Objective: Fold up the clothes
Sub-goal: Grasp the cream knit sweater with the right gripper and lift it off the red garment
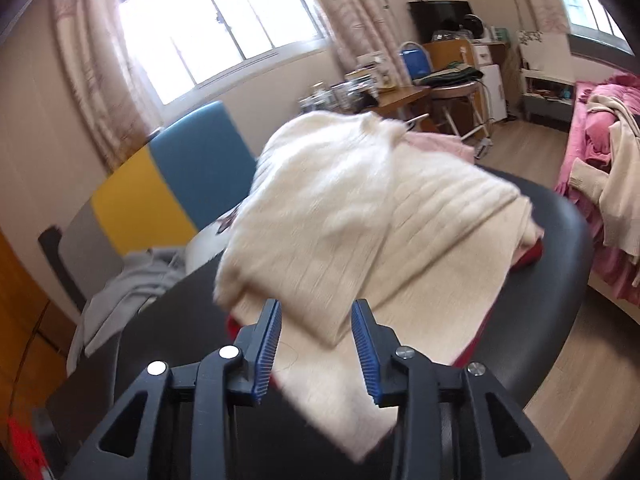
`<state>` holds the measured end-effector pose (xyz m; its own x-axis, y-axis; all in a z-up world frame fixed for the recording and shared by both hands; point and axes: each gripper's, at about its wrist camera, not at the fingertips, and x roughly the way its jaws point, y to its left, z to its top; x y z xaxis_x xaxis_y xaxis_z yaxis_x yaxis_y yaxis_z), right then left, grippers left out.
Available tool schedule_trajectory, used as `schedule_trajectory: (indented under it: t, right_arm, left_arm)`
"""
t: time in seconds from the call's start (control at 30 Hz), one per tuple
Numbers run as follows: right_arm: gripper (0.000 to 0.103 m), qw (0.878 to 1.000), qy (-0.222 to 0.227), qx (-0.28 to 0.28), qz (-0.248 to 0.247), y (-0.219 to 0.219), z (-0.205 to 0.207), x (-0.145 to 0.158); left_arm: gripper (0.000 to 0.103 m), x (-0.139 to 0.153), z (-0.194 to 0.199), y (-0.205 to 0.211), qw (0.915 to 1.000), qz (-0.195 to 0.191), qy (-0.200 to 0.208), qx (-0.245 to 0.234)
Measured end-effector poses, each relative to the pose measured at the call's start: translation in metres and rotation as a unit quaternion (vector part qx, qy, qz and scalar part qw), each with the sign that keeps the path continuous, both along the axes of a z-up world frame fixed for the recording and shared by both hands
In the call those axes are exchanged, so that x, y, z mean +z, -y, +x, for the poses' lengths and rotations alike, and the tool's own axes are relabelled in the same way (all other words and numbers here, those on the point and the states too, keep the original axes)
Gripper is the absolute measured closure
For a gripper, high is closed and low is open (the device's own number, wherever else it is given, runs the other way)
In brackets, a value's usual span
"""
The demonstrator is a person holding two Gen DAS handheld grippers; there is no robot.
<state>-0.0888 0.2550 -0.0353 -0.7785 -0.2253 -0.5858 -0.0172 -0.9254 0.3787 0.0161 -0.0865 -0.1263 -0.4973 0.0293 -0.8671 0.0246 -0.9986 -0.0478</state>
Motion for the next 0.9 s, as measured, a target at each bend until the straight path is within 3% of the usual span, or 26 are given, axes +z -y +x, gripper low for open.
schedule_trajectory:
  t: [0.23,0.37,0.43,0.5,0.63,0.67,0.77,0.9]
  right_arm:
    - [0.050,0.998,0.041,-0.049,-0.012,-0.031,-0.099,-0.008]
    - [0.047,0.995,0.051,-0.069,-0.050,-0.043,-0.131,-0.027]
    - [0.045,0.996,0.049,-0.067,-0.046,-0.040,-0.135,-0.031]
    - [0.049,0.996,0.051,-0.062,-0.036,-0.039,-0.133,-0.032]
    - [0.088,0.998,0.052,-0.040,-0.005,-0.027,-0.127,-0.022]
    - [0.093,0.998,0.049,-0.033,0.011,-0.021,-0.124,-0.017]
    - [0.094,0.999,0.030,0.014,0.026,0.007,-0.115,0.001]
    - [0.094,0.990,0.006,0.139,0.018,0.080,-0.091,0.022]
  left_arm:
    - [0.000,-0.021,0.004,0.016,0.9996,-0.012,0.011,0.023]
    - [0.000,-0.023,0.004,0.017,0.9996,-0.019,0.001,0.020]
    - [0.000,-0.025,0.004,0.016,0.9996,-0.018,-0.007,0.023]
    - [0.000,-0.025,0.005,0.015,0.9995,-0.020,-0.015,0.021]
    - [0.000,-0.026,0.006,0.016,0.9992,-0.016,-0.022,0.028]
    - [0.000,-0.026,0.007,0.016,0.9992,-0.015,-0.022,0.031]
    - [0.000,-0.027,0.001,0.013,0.9992,-0.016,-0.020,0.032]
    - [0.000,-0.019,0.008,0.025,0.9988,-0.004,-0.013,0.048]
